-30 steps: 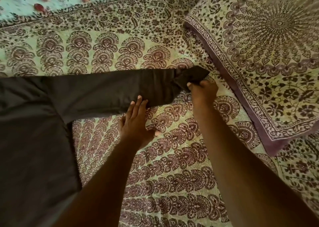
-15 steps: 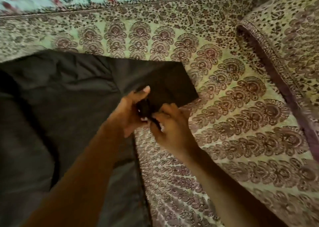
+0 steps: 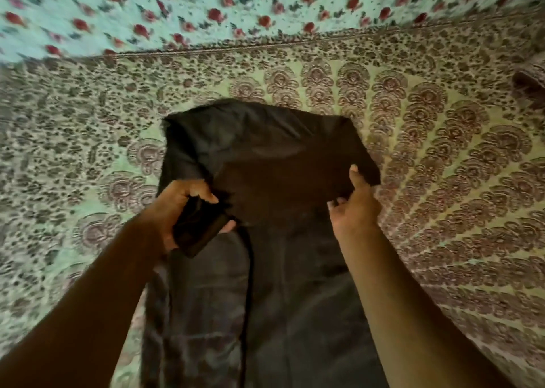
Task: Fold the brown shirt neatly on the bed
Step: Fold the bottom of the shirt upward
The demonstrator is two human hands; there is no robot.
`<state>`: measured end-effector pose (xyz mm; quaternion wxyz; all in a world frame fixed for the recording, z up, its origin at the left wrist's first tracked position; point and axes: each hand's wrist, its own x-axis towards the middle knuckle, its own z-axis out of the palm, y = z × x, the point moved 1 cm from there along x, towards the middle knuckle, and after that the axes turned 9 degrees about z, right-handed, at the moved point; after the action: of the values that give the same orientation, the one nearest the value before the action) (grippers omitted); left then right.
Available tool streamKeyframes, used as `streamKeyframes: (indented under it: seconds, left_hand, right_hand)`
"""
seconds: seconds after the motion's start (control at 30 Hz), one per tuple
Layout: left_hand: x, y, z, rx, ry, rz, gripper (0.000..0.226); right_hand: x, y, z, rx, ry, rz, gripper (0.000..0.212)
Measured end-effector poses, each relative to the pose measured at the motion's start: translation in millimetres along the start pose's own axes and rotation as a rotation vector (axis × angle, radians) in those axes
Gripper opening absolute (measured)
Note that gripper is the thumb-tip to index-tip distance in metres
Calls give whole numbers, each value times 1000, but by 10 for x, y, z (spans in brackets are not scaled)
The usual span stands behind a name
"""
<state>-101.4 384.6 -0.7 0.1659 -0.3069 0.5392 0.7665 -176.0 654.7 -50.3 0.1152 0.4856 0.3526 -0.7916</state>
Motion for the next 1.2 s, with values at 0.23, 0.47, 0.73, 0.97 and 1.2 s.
streamKeyframes:
  seconds: [0.23, 0.47, 0.73, 0.97, 1.2]
  left_hand:
    - [56, 265, -1282, 695, 280, 93, 20]
    - [307, 631, -2219, 1123, 524, 181, 15]
    - [293, 160, -2203, 1721, 663, 165, 80]
    - [306, -340, -1246, 1497, 353, 937, 29]
    - [527, -768, -41, 1417, 141, 1010, 52]
  right_hand:
    - [-223, 808, 582, -129, -57, 35, 32]
    - [-401, 1447, 1035, -87, 41, 104, 22]
    - [-401, 2218, 1047, -285, -71, 143, 11]
    - [-325, 1833, 685, -621, 2, -296, 13]
    - [-80, 1210, -58, -1402, 306, -1075, 50]
